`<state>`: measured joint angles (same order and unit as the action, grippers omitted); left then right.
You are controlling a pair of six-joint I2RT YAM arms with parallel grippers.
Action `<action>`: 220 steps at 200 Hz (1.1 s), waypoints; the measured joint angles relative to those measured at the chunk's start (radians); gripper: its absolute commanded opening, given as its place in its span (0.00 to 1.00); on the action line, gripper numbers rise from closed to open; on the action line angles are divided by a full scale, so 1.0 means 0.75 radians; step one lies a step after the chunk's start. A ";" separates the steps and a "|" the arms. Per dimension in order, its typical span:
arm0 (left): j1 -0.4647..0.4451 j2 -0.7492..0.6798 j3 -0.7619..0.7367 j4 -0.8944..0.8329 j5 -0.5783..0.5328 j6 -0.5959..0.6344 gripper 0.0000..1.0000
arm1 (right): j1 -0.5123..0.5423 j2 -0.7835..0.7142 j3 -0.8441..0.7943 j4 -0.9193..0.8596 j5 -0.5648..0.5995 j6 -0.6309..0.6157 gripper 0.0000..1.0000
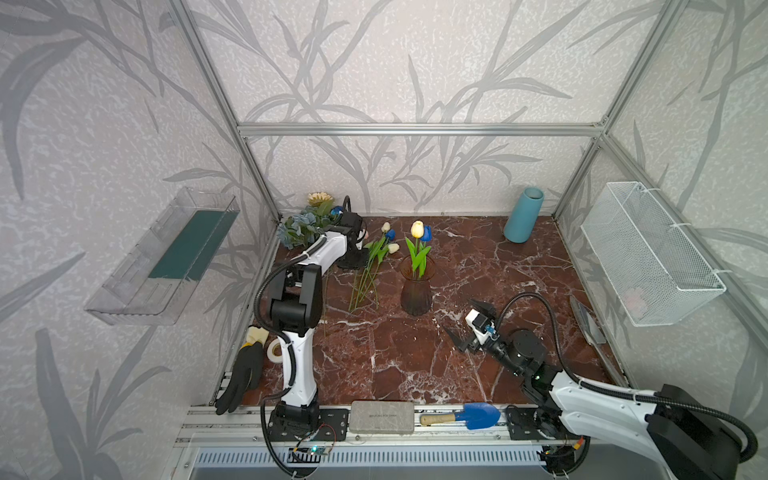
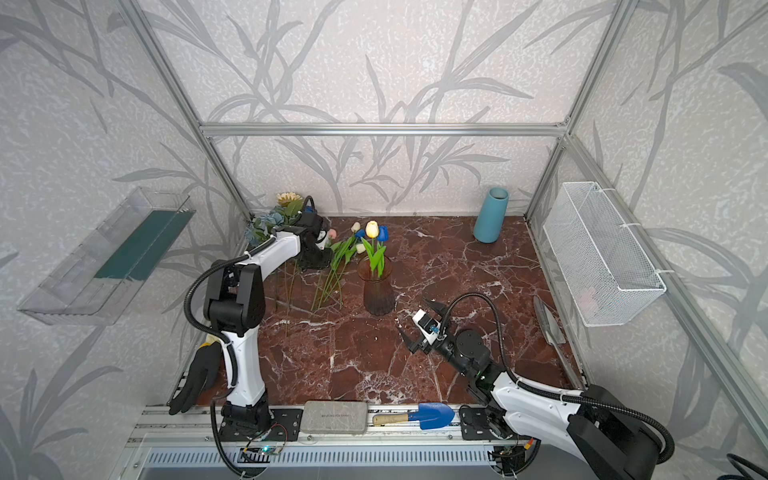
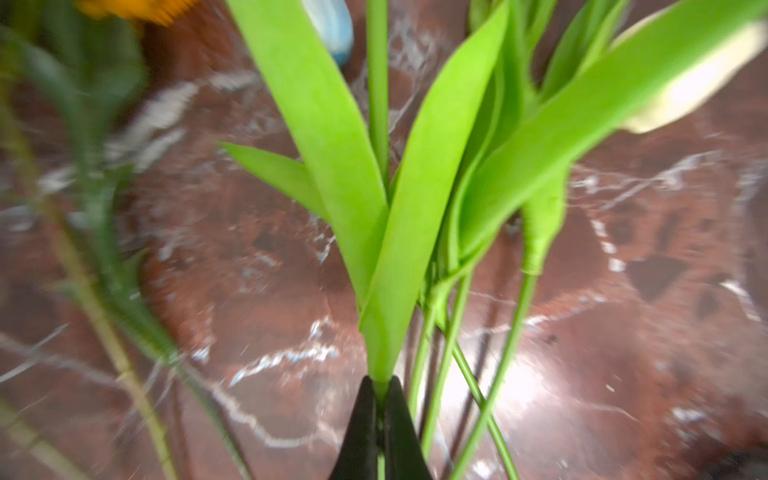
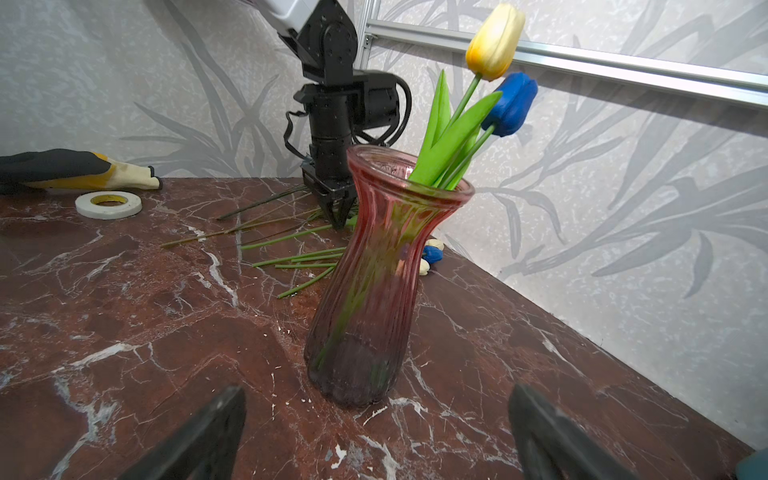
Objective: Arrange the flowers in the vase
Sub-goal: 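Close the left gripper on a pink tulip stem and lift it high, then carry the pink tulip over the pink vase and lower its stem in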
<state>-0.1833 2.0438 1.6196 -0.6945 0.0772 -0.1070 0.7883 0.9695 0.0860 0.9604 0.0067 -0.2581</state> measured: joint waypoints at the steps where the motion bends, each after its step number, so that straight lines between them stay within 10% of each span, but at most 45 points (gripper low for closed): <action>1: -0.001 -0.010 -0.005 0.004 0.000 -0.001 0.00 | 0.000 0.000 0.000 0.000 0.000 0.000 0.99; 135: -0.260 -0.987 -0.845 0.979 -0.071 0.062 0.00 | 0.001 -0.090 -0.001 -0.024 -0.008 0.003 0.98; 220: -0.377 -1.301 -0.963 1.534 0.004 0.141 0.00 | 0.001 -0.114 -0.001 -0.035 -0.005 0.002 0.98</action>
<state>-0.4660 1.0679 0.8970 0.4561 0.0803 -0.0013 0.7887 0.8837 0.0856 0.9340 0.0029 -0.2565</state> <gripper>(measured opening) 0.048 0.984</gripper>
